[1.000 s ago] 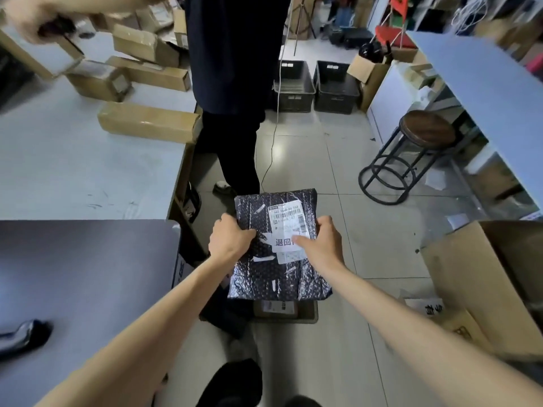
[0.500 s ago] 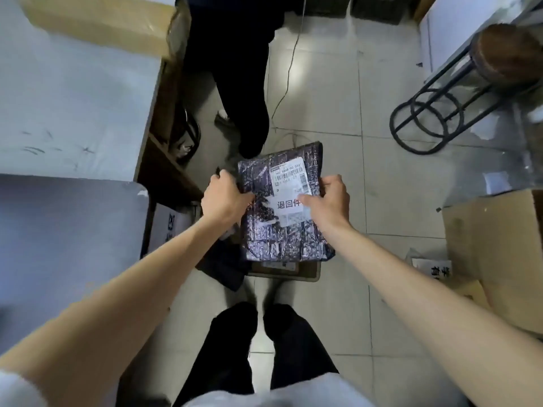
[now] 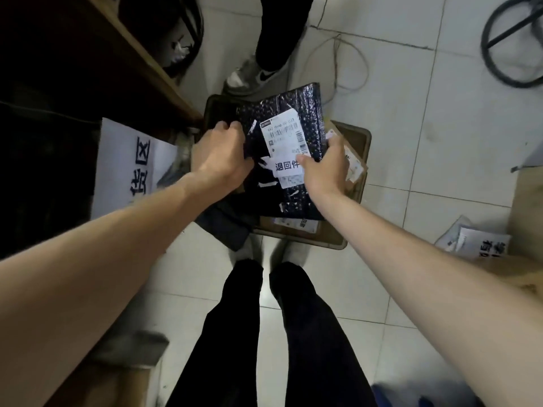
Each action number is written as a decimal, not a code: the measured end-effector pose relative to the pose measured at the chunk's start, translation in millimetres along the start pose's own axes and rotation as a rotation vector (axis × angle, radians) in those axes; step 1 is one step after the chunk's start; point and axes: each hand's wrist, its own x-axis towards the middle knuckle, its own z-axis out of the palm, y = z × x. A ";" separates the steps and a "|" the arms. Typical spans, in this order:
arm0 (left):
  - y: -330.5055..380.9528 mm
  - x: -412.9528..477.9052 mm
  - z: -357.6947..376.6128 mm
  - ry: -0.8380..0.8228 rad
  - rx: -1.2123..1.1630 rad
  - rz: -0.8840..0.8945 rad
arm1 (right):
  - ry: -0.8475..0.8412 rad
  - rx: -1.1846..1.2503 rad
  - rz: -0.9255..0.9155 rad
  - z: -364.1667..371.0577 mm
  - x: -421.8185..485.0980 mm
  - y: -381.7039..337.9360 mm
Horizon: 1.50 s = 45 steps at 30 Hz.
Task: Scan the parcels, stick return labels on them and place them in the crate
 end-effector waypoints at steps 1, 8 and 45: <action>-0.1 1.0 5.7 -0.010 0.001 0.002 | -0.004 -0.023 -0.008 2.1 0.7 3.5; 4.6 -9.8 14.7 -0.004 -0.004 -0.011 | 0.019 -0.065 -0.203 -17.5 -22.5 6.1; -7.5 -216.5 -383.2 0.463 -0.060 -0.188 | -0.162 -0.709 -0.971 -186.1 -214.3 -384.4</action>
